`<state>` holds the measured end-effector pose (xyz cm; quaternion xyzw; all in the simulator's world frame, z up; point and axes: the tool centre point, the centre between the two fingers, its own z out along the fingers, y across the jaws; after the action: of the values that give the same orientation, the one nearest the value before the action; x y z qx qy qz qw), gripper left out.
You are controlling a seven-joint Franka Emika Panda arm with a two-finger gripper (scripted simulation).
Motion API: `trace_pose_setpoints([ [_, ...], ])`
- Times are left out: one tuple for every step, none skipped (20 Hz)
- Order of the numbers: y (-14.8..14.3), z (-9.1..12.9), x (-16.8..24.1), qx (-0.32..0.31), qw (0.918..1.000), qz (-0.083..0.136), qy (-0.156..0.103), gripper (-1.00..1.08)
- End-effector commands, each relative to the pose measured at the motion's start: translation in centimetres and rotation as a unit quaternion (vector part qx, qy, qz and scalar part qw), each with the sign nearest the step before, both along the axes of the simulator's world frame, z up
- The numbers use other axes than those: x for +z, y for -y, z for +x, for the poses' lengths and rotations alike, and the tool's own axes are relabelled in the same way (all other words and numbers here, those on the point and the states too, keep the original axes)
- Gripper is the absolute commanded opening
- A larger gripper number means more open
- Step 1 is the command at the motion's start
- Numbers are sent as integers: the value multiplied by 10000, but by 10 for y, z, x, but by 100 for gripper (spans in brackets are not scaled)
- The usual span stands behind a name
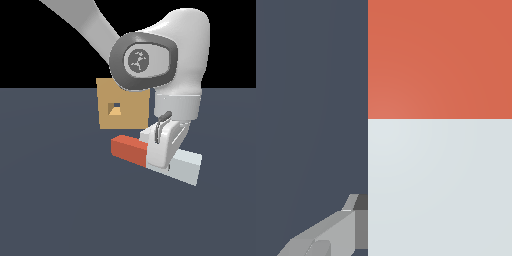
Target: Insert the peg into the horizontal hole in a box.
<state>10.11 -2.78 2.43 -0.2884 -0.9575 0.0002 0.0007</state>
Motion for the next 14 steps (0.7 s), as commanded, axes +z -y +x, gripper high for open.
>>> trace_pose_setpoints([
  [0, 1, 1, 0, 10000, -1, 7, -100],
  [0, 1, 1, 0, 10000, -1, 7, -100],
  [0, 1, 1, 0, 10000, -1, 7, -100],
  [0, 1, 1, 0, 10000, -1, 7, -100],
  [0, 1, 1, 0, 10000, -1, 7, -100],
  [0, 1, 1, 0, 10000, -1, 7, -100],
  [0, 0, 0, 1, 10000, 1, 1, -100],
  [0, 0, 0, 1, 10000, 1, 1, -100],
  [0, 0, 0, -9, 10000, 1, 1, -100],
  [0, -1, 0, -21, 10000, 1, 1, -100],
  [0, -2, 1, -37, 10000, 1, 1, -100],
  [0, -3, 1, -58, 10000, 1, 1, -100],
  [-1, -4, 1, -84, 10000, 1, 1, -100],
  [-1, -5, 2, -115, 9999, 1, 1, -100],
])
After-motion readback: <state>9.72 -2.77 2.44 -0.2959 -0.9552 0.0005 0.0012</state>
